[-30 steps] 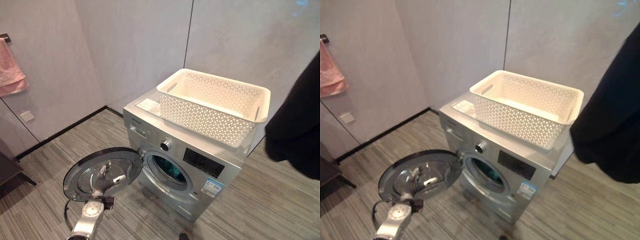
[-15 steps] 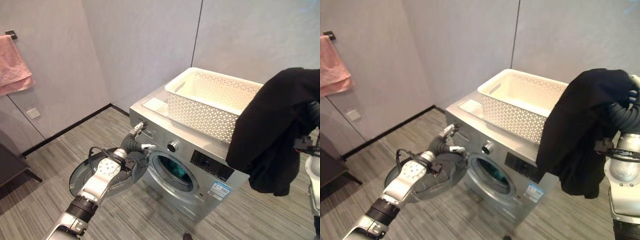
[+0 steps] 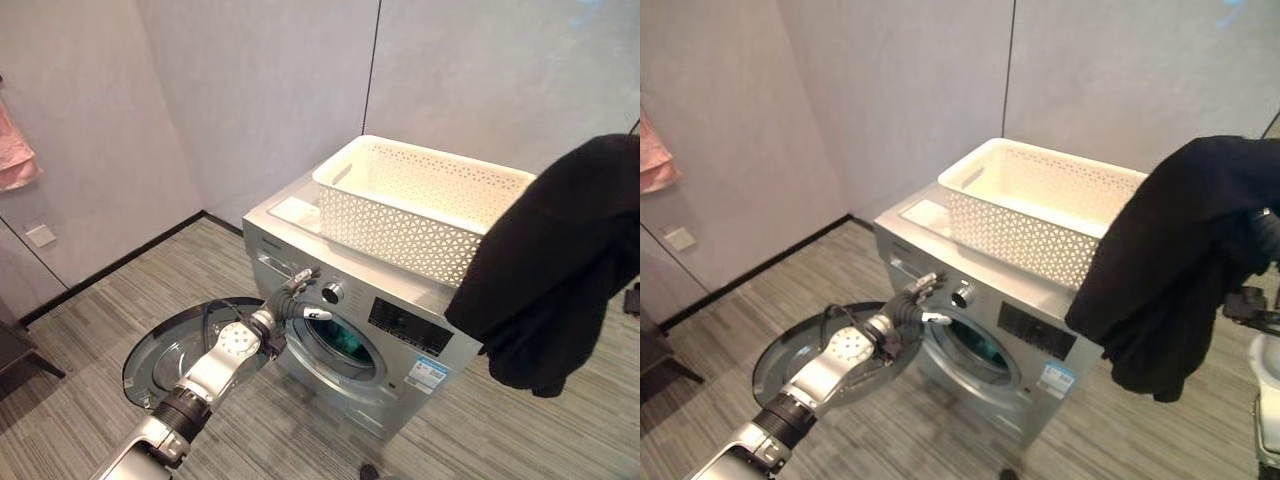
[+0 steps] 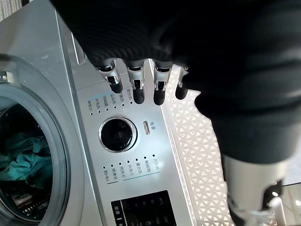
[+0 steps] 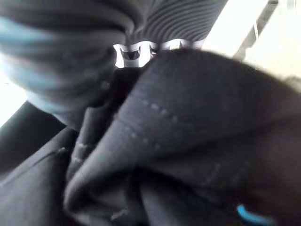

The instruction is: Grab the laundry basket,head to the washer,open it,put in the laundry and shut it.

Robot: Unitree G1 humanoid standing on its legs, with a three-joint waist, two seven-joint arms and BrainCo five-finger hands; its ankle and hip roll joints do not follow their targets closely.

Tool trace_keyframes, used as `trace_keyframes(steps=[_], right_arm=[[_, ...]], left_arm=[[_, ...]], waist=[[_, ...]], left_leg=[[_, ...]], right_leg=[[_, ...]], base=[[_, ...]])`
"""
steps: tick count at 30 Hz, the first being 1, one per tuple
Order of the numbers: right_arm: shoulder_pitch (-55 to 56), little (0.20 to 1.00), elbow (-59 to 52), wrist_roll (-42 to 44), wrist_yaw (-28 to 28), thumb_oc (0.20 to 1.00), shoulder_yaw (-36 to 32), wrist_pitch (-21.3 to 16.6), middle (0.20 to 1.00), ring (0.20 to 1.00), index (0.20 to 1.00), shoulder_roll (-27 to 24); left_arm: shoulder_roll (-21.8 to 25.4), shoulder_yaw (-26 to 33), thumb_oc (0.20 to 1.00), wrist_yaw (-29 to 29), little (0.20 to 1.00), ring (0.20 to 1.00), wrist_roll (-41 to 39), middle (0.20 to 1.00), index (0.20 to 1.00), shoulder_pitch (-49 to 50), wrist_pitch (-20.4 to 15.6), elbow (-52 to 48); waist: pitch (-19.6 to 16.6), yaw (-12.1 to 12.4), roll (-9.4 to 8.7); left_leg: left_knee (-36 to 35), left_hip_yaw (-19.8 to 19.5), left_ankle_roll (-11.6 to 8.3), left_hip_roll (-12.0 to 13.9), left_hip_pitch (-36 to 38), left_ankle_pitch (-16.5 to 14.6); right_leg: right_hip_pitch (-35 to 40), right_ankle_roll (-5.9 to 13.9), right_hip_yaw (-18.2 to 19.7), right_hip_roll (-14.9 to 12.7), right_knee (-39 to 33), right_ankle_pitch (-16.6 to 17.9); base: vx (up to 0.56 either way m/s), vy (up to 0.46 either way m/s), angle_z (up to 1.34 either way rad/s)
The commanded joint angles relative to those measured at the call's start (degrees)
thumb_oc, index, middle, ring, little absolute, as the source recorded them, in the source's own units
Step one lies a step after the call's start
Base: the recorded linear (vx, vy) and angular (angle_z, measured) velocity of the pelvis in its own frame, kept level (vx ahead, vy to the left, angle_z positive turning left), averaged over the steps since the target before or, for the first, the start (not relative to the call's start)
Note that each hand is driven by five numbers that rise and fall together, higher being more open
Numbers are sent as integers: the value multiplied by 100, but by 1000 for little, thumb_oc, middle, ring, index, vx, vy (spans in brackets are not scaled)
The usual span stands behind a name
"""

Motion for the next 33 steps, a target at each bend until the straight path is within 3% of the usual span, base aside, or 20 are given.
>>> trace_keyframes(steps=[1, 4, 8, 10, 16, 19, 23, 33], right_arm=[[0, 200, -269, -277, -174, 200, -816, -186, 200, 200, 200, -261], [259, 200, -387, -325, -26, 200, -955, -190, 200, 200, 200, -54], [392, 200, -598, -222, 374, 200, -509, -247, 200, 200, 200, 442], [378, 200, -734, -140, 695, 200, -114, -273, 200, 200, 200, 634], [299, 200, -897, 125, 1349, 200, 658, -307, 200, 200, 200, 846], [471, 200, -943, 314, 1635, 200, 922, -323, 200, 200, 200, 987], [788, 200, -801, 814, 2230, 200, 1840, -322, 200, 200, 200, 1201], [536, 200, -163, 1467, 2710, 200, 3681, -115, 200, 200, 200, 1289]], left_arm=[[246, 330, 1000, 30, 1000, 1000, 213, 1000, 1000, -300, -261, -18], [320, 660, 1000, 76, 1000, 1000, 313, 1000, 1000, -18, -325, -67], [343, 1150, 1000, 218, 1000, 1000, 325, 1000, 1000, 469, -503, -210], [328, 1465, 1000, 294, 1000, 1000, 267, 1000, 1000, 837, -601, -343], [357, 1881, 1000, 300, 1000, 1000, 256, 1000, 1000, 1507, -713, -445], [368, 1936, 1000, 259, 1000, 1000, 306, 1000, 1000, 1649, -728, -490], [305, 1933, 1000, 161, 1000, 1000, 245, 1000, 1000, 1805, -751, -553], [182, 1501, 1000, -43, 1000, 1000, 225, 1000, 1000, 2091, -719, -696]], waist=[[-159, 6, -191], [-174, -123, -199], [-53, -210, -217], [133, -249, -237], [325, -212, -256], [393, -182, -292], [604, -13, -361], [869, 448, -382]], left_leg=[[232, 469, 208, 51, 722, -1186], [218, 661, 262, 12, 879, -1308], [349, 965, 357, -96, 1018, -1475], [858, 1168, 469, -182, 975, -1754], [1499, 1476, 668, -345, 901, -2147], [1642, 1460, 681, -350, 881, -2194], [1776, 1413, 688, -350, 882, -2222], [1861, 1059, 610, -331, 609, -2101]], right_leg=[[-775, 401, 457, -237, 626, -313], [-834, 484, 681, -197, 576, -245], [-1017, 541, 1058, -120, 555, -48], [-1134, 541, 1400, -83, 534, 103], [-1290, 541, 1812, -64, 527, 274], [-1256, 541, 1821, -90, 539, 275], [-1174, 541, 1741, -184, 537, 315], [-1062, 541, 1437, -416, 478, 297]], base=[[-18, 34, -12], [-23, 66, -49], [-50, 64, -56], [-85, 76, -66], [-57, 79, -44], [-35, 27, -18], [-63, -1, -4], [-50, -28, 23]])
